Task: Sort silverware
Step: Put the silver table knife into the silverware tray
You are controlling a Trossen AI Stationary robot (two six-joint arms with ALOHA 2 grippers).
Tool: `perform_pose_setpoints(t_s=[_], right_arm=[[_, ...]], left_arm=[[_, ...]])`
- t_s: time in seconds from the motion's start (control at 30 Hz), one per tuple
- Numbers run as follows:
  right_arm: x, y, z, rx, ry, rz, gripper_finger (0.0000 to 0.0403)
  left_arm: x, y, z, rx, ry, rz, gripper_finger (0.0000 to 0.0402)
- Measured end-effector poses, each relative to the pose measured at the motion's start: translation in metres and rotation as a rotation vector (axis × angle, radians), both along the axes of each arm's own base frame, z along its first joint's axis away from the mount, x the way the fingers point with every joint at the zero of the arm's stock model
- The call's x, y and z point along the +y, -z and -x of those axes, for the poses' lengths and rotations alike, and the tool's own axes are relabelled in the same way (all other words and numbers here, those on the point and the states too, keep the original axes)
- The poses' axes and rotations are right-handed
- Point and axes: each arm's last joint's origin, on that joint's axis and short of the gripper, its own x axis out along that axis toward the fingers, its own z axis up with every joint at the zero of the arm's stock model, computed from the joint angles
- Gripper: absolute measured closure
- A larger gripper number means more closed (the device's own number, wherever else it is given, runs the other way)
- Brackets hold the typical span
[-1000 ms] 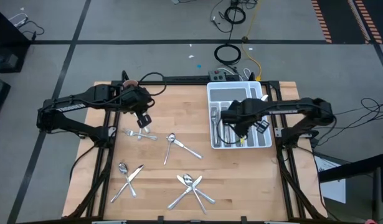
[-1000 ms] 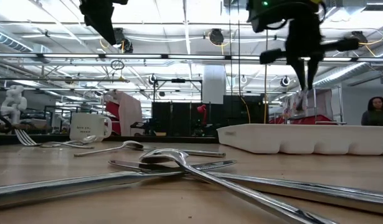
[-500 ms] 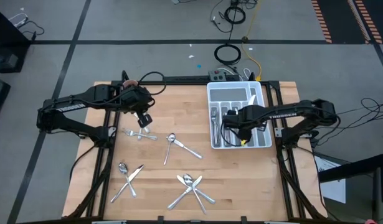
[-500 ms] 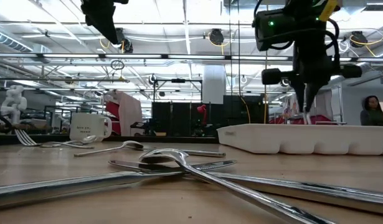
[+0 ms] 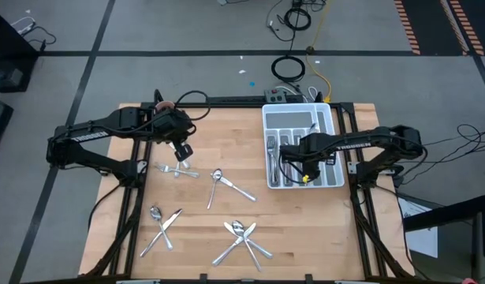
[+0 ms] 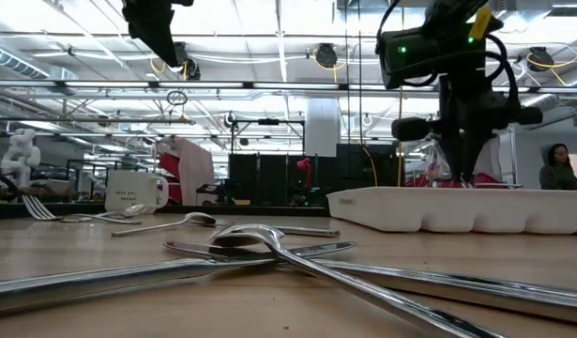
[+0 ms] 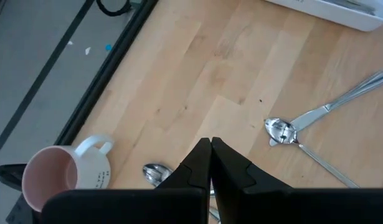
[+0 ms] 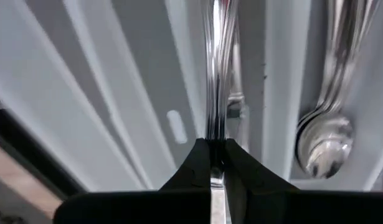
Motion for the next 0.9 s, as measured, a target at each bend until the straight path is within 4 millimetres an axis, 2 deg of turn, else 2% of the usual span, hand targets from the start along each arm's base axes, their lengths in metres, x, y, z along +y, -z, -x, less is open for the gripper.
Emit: perform_pose_setpoints(t_s=[0.33, 0.63, 0.9], right_arm=[[0.000, 0.015, -0.006, -0.074, -0.088, -0.045, 0.0403], [-0.004, 0.028, 0.000, -0.080, -0.062, -0.100, 0.0403], [-0.012, 0.030, -0.005, -0.167, -0.037, -0.087, 0.0402]], left_arm=[[0.000, 0.000, 0.000, 0.001, 0.000, -0.003, 0.0388], [0.000, 0.000, 0.000, 0.001, 0.001, -0.005, 0.0388], [0.000, 0.000, 0.000, 0.003, 0.002, -0.009, 0.0388]])
